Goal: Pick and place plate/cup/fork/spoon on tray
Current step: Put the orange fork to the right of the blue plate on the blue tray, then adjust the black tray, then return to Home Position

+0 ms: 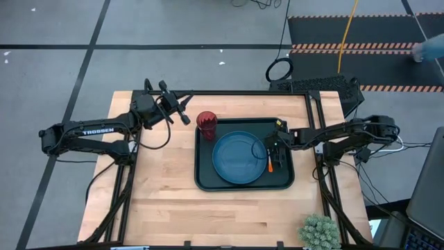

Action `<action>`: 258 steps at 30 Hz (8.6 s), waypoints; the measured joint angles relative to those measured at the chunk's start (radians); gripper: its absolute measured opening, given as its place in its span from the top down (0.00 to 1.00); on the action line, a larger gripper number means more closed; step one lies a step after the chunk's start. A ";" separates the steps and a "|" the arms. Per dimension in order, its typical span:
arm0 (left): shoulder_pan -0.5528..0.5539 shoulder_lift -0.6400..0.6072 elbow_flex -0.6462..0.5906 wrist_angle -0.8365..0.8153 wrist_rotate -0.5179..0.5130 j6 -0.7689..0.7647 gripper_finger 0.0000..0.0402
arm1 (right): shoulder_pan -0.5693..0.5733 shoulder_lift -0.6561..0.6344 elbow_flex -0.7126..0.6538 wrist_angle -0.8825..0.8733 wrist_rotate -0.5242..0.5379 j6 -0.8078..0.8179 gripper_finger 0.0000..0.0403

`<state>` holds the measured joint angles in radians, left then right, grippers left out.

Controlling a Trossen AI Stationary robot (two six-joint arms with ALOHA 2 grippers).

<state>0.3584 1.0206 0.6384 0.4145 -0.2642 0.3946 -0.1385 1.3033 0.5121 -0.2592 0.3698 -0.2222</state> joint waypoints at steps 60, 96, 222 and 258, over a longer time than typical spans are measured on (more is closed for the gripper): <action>-0.040 0.000 0.000 -0.040 0.001 0.017 0.86 | -0.162 -0.292 0.004 -0.438 0.204 0.689 0.77; -0.056 0.000 0.000 -0.060 0.000 0.029 0.86 | -0.058 -0.292 -0.067 -0.621 -0.245 1.262 0.77; -0.151 -0.150 0.000 -0.153 0.005 0.030 0.86 | 0.120 -0.412 -0.094 -0.242 -0.116 1.018 0.77; -0.275 -0.971 -0.544 -0.415 0.158 -0.504 0.86 | 0.127 -1.144 -0.492 0.514 -0.309 0.444 0.77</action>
<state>0.0833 0.0498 0.0944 -0.0006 -0.1059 -0.1090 -0.0116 0.1593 0.0204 0.2545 0.0612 0.2220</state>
